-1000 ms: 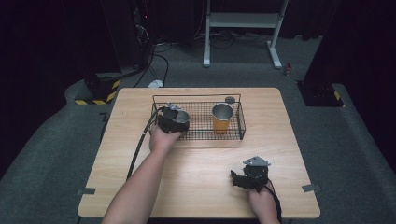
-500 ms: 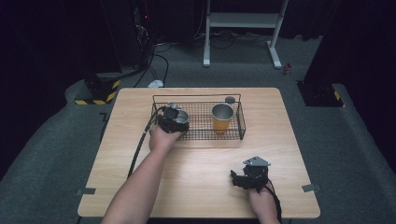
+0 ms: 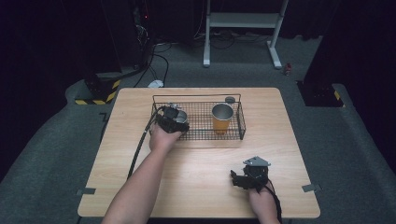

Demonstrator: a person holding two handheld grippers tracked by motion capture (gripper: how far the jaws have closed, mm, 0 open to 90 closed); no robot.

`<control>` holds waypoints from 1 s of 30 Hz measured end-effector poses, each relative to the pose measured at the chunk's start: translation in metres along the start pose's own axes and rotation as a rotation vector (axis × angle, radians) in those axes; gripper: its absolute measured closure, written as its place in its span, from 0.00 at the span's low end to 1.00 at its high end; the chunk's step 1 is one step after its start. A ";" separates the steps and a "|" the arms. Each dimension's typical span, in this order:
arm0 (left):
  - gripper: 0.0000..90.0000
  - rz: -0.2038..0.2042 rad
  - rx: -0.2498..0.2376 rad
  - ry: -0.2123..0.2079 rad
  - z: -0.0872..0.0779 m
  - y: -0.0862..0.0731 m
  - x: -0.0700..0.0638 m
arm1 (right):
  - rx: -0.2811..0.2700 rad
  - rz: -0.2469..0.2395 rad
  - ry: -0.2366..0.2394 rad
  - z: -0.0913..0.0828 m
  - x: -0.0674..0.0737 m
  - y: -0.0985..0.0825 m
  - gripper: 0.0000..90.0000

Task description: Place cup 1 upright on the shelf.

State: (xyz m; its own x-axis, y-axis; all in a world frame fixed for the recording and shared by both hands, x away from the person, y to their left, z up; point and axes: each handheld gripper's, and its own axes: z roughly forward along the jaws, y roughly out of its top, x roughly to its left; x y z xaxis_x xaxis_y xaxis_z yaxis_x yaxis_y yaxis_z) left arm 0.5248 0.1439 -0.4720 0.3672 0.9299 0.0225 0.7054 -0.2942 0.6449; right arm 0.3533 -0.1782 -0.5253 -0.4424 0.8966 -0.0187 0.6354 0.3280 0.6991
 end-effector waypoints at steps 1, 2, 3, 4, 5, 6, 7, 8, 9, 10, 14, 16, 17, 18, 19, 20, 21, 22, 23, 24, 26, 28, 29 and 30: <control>0.08 -0.004 0.003 0.011 0.000 0.000 0.001 | 0.000 0.000 0.000 0.000 0.000 0.000 0.12; 0.05 -0.012 0.002 0.006 -0.001 0.001 0.001 | 0.000 0.000 0.000 0.000 0.000 0.000 0.12; 0.03 -0.012 -0.003 0.007 -0.002 0.001 0.002 | 0.000 0.000 0.000 0.000 0.000 0.000 0.12; 0.01 -0.011 -0.010 0.011 -0.003 0.001 0.002 | 0.000 0.000 0.000 0.000 0.000 0.000 0.12; 0.01 -0.005 -0.018 0.006 -0.004 0.002 0.002 | 0.000 0.000 0.000 0.000 0.000 0.000 0.12; 0.01 -0.005 -0.027 0.003 -0.006 0.002 0.002 | 0.000 0.000 0.000 0.000 0.000 0.000 0.12; 0.00 -0.004 -0.038 0.009 -0.008 0.003 0.001 | 0.000 0.000 0.000 0.000 0.000 0.000 0.12; 0.00 -0.003 -0.046 0.001 -0.010 0.003 0.002 | 0.000 0.000 0.000 0.000 0.000 0.000 0.12; 0.00 -0.007 -0.054 0.000 -0.011 0.004 0.002 | 0.000 0.000 0.000 0.000 0.000 0.000 0.12; 0.00 -0.010 -0.061 0.005 -0.013 0.004 0.002 | 0.000 0.000 0.000 0.000 0.000 0.000 0.12; 0.00 -0.019 -0.091 0.012 -0.021 0.007 0.003 | 0.000 0.000 0.000 0.000 0.000 0.000 0.12; 0.00 -0.020 -0.108 0.011 -0.025 0.008 0.004 | 0.000 0.000 0.000 0.000 0.000 0.000 0.12; 0.00 -0.016 -0.115 0.011 -0.027 0.008 0.004 | 0.000 0.000 0.000 0.000 0.000 0.000 0.12; 0.00 -0.022 -0.120 0.005 -0.028 0.008 0.004 | 0.000 0.000 0.000 0.000 0.000 0.000 0.12; 0.00 -0.019 -0.123 0.002 -0.030 0.008 0.004 | 0.000 0.000 0.000 0.000 0.000 0.000 0.12; 0.00 -0.024 -0.127 0.000 -0.031 0.008 0.004 | 0.000 0.000 0.000 0.000 0.000 0.000 0.12; 0.00 -0.016 -0.127 -0.001 -0.033 0.008 0.004 | 0.000 0.000 0.000 0.000 0.000 0.000 0.12; 0.00 -0.015 -0.130 -0.002 -0.034 0.008 0.004 | 0.000 0.000 0.000 0.000 0.000 0.000 0.12; 0.00 -0.015 -0.133 -0.007 -0.035 0.008 0.004 | 0.000 0.000 0.000 0.000 0.000 0.000 0.12; 0.00 -0.017 -0.138 -0.010 -0.036 0.008 0.003 | 0.000 0.000 0.000 0.000 0.000 0.000 0.12; 0.00 -0.012 -0.135 -0.014 -0.037 0.007 0.003 | 0.000 0.000 0.000 0.000 0.000 0.000 0.12; 0.00 -0.012 -0.142 -0.013 -0.039 0.006 0.003 | 0.000 0.000 0.000 0.000 0.000 0.000 0.12; 0.00 -0.014 -0.146 -0.015 -0.041 0.005 0.004 | 0.000 0.000 0.000 0.000 0.000 0.000 0.12; 0.00 -0.014 -0.146 -0.015 -0.041 0.005 0.004 | 0.000 0.000 0.000 0.000 0.000 0.000 0.12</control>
State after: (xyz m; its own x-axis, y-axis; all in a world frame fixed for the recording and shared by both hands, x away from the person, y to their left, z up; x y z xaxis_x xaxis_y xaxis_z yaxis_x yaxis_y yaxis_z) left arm 0.5047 0.1550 -0.4376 0.3679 0.9299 0.0014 0.6155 -0.2447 0.7492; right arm 0.3533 -0.1782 -0.5253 -0.4425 0.8966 -0.0187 0.6352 0.3281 0.6992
